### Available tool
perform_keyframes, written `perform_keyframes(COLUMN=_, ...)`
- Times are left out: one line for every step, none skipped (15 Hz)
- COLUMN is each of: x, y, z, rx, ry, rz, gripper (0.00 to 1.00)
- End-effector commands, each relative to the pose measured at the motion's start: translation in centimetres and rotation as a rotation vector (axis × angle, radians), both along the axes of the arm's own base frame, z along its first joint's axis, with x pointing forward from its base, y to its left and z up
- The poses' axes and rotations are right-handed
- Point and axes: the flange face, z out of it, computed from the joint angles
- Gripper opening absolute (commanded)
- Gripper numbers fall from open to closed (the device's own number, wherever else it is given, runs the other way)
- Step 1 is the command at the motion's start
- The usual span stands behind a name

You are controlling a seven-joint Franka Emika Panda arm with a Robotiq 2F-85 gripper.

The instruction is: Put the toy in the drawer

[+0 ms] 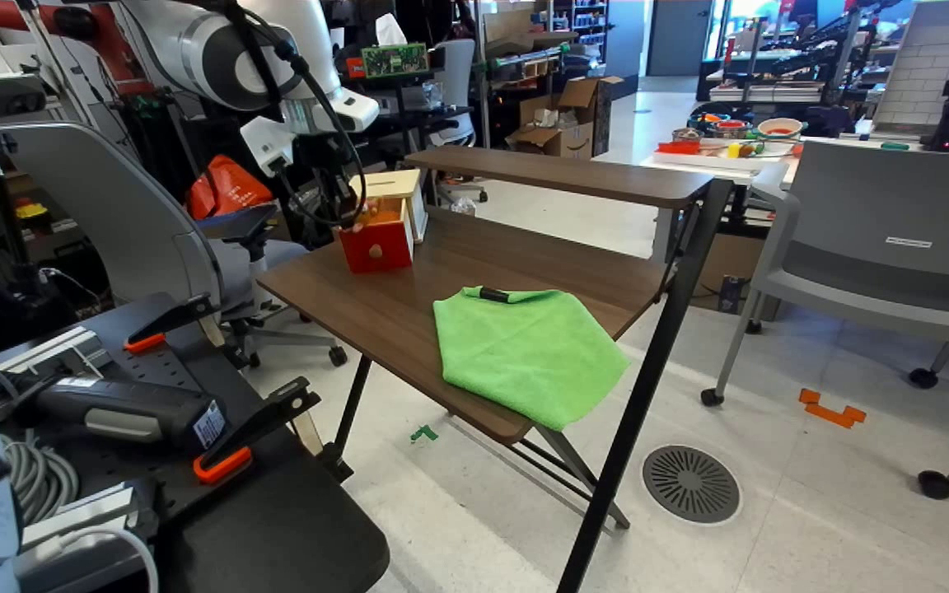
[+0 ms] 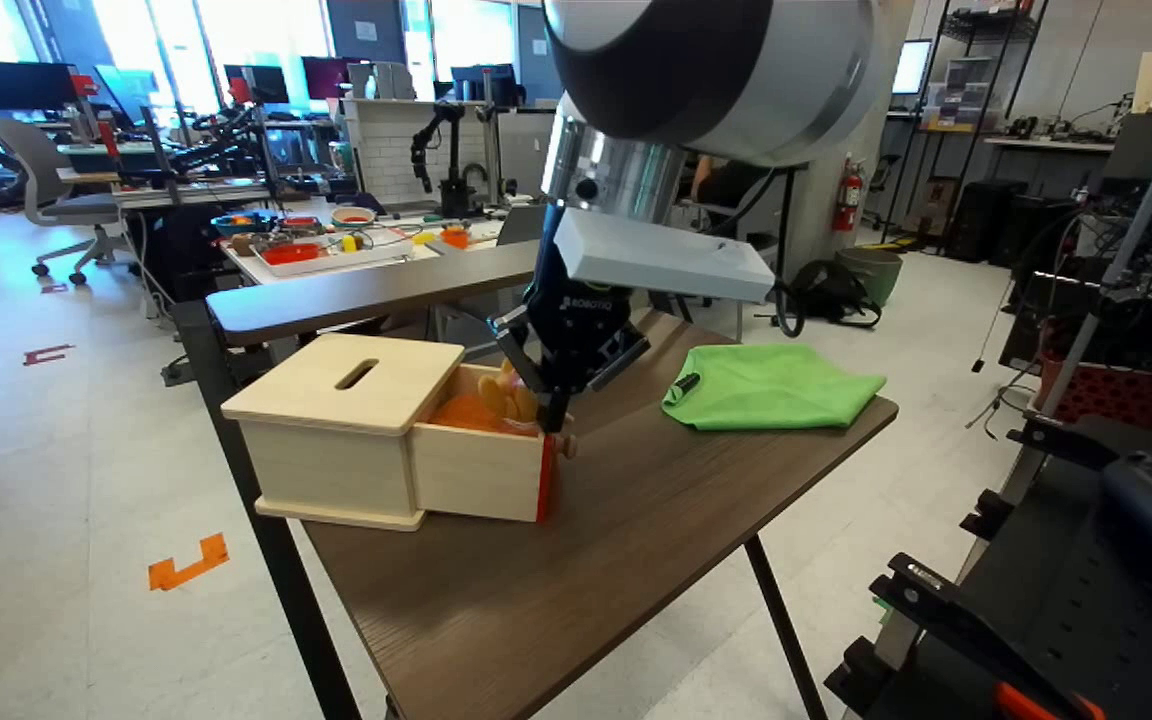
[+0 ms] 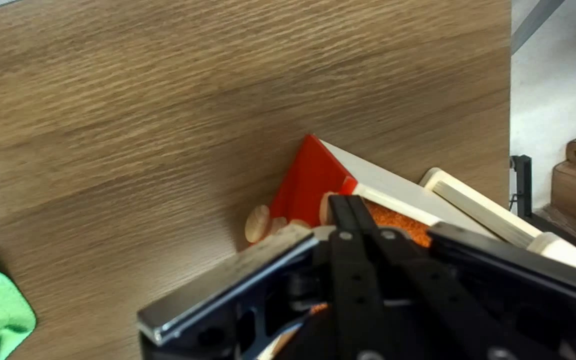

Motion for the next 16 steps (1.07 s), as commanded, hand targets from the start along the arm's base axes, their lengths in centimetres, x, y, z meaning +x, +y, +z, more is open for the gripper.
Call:
perform_keyframes(x=0.8, y=0.3, z=-0.3, rx=0.002, ry=0.0, rz=0.01, gripper=0.32)
perform_keyframes(x=0.8, y=0.3, z=-0.1, rx=0.004, ry=-0.003, rz=0.011, gripper=0.4)
perform_keyframes(x=0.9, y=0.3, z=0.1, rx=0.004, ry=-0.005, rz=0.012, gripper=0.47)
perform_keyframes(x=0.8, y=0.2, z=0.3, rx=0.007, ry=-0.005, rz=0.012, gripper=0.55)
perform_keyframes(x=0.8, y=0.2, z=0.5, rx=0.007, ry=-0.007, rz=0.012, gripper=0.62)
perform_keyframes(x=0.7, y=0.1, z=0.7, rx=0.009, ry=-0.009, rz=0.013, gripper=0.7)
perform_keyframes(x=0.6, y=0.1, z=1.0, rx=0.009, ry=-0.012, rz=0.015, gripper=0.77)
perform_keyframes(x=0.5, y=0.1, z=1.6, rx=0.012, ry=-0.019, rz=0.014, gripper=0.83)
perform_keyframes(x=0.4, y=0.0, z=2.2, rx=0.015, ry=-0.024, rz=0.013, gripper=0.92)
perform_keyframes(x=0.2, y=-0.1, z=3.2, rx=0.023, ry=-0.034, rz=0.011, gripper=0.98)
perform_keyframes(x=0.0, y=-0.2, z=4.0, rx=0.031, ry=-0.041, rz=0.011, gripper=1.0)
perform_keyframes(x=-0.3, y=-0.3, z=5.1, rx=0.043, ry=-0.053, rz=0.01, gripper=1.0)
perform_keyframes(x=-0.8, y=-0.4, z=6.1, rx=0.054, ry=-0.069, rz=0.008, gripper=1.0)
perform_keyframes(x=-1.5, y=-0.6, z=7.1, rx=0.063, ry=-0.074, rz=0.006, gripper=1.0)
perform_keyframes(x=-2.2, y=-0.8, z=7.7, rx=0.071, ry=-0.06, rz=0.016, gripper=1.0)
perform_keyframes(x=-0.1, y=-0.1, z=5.8, rx=0.051, ry=-0.062, rz=0.003, gripper=1.0)
